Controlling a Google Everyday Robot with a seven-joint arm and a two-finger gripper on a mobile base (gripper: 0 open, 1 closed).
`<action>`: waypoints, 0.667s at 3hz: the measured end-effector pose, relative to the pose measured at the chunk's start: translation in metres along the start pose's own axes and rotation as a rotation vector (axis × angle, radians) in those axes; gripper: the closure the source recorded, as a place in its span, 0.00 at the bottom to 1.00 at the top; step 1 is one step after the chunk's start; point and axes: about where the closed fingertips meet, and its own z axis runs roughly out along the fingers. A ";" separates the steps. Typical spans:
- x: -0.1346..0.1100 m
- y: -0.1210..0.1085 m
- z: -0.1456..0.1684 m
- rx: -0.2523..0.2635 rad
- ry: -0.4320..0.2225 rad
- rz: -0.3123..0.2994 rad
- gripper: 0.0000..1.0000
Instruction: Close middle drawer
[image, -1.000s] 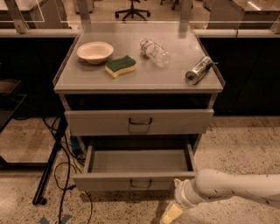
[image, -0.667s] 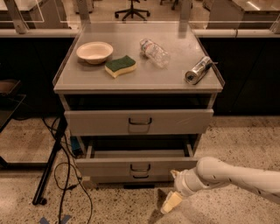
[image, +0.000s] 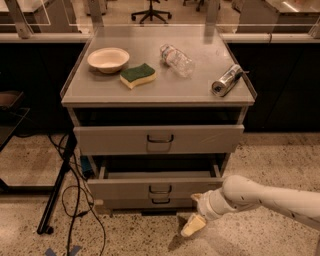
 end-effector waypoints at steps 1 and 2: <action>-0.021 -0.034 0.003 0.017 0.002 -0.021 0.39; -0.043 -0.080 0.011 0.057 0.019 -0.062 0.63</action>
Offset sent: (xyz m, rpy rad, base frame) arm 0.1604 0.0142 0.0083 -0.0891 -0.1390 0.0347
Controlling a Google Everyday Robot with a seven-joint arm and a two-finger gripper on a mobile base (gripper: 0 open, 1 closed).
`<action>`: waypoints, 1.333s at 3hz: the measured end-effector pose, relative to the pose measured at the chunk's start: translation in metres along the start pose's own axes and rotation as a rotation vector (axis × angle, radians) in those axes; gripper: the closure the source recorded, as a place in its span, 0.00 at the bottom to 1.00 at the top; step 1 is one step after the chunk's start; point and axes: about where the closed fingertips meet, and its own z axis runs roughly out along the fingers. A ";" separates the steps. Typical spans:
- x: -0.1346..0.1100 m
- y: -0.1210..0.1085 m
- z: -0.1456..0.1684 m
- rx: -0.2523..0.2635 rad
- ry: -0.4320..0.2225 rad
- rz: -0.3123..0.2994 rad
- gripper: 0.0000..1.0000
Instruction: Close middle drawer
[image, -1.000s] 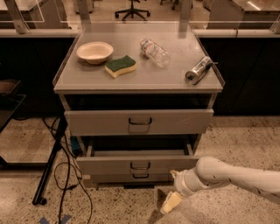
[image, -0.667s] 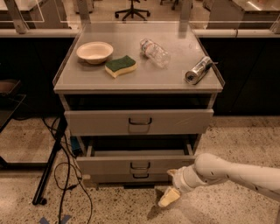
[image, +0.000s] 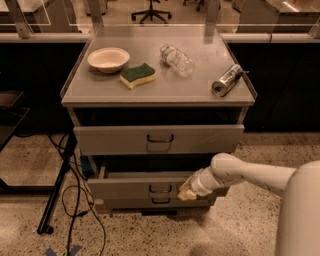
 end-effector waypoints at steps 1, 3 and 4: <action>-0.008 -0.014 0.000 0.017 -0.003 -0.010 0.68; -0.008 -0.014 0.000 0.017 -0.003 -0.010 0.14; -0.008 -0.014 0.000 0.017 -0.003 -0.010 0.00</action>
Offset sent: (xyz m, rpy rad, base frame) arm 0.0154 0.0019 0.0038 -0.0034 -0.0195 -0.0009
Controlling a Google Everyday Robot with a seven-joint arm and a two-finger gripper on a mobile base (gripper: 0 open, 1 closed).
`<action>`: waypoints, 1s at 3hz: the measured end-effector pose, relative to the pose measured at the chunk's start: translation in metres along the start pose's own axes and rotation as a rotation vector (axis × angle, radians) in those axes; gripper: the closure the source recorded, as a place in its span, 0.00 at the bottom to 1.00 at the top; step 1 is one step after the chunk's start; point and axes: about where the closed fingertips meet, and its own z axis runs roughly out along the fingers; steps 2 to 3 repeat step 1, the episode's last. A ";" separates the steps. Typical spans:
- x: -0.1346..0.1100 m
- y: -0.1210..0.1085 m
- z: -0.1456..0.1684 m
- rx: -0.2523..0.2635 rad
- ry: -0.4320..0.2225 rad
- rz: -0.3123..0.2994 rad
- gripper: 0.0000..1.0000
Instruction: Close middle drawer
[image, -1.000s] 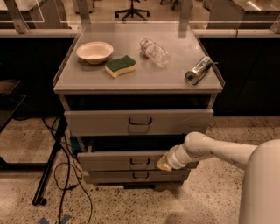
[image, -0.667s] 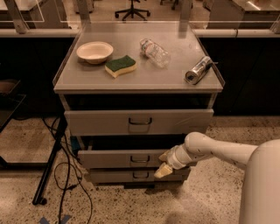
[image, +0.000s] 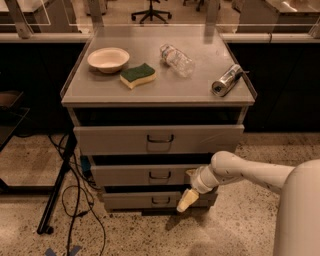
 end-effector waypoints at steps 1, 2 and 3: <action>0.000 0.000 0.000 0.000 0.000 0.000 0.00; 0.000 0.000 0.000 0.000 0.000 0.000 0.00; 0.000 0.000 0.000 0.000 0.000 0.000 0.00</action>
Offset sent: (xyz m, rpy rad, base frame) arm 0.0000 0.0000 0.0000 0.0000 0.0000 0.0000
